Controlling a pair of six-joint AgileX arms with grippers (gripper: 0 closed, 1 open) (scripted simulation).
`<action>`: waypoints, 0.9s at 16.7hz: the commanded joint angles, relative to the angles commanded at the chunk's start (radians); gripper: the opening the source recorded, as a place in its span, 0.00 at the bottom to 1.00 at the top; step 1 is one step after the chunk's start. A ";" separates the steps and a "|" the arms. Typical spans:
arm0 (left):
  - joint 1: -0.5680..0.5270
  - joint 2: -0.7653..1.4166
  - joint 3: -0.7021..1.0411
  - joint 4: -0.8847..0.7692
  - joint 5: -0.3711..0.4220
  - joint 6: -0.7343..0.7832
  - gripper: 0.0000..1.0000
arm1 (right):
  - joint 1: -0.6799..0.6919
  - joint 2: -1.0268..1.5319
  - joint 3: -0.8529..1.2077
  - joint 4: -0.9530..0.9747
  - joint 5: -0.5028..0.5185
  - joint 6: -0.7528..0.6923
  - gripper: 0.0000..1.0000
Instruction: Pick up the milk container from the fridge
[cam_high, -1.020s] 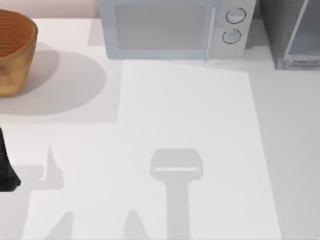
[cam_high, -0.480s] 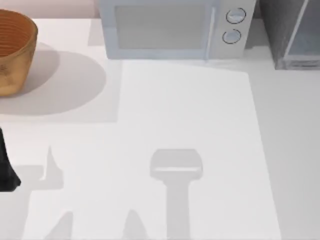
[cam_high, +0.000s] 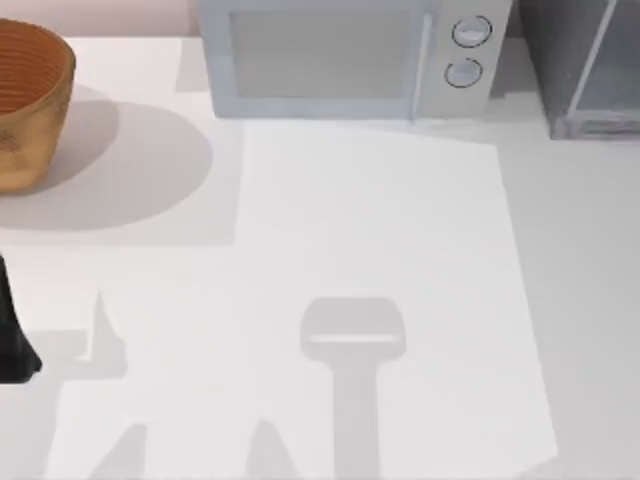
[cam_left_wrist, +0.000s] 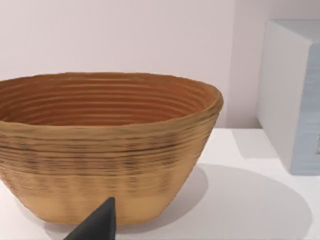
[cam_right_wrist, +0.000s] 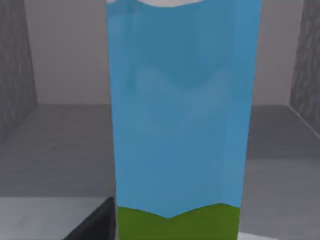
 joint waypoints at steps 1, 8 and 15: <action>0.000 0.000 0.000 0.000 0.000 0.000 1.00 | 0.023 0.027 0.068 -0.038 0.022 -0.001 1.00; 0.000 0.000 0.000 0.000 0.000 0.000 1.00 | 0.105 0.101 0.265 -0.169 0.101 -0.004 1.00; 0.000 0.000 0.000 0.000 0.000 0.000 1.00 | 0.110 0.144 0.337 -0.203 0.106 -0.004 1.00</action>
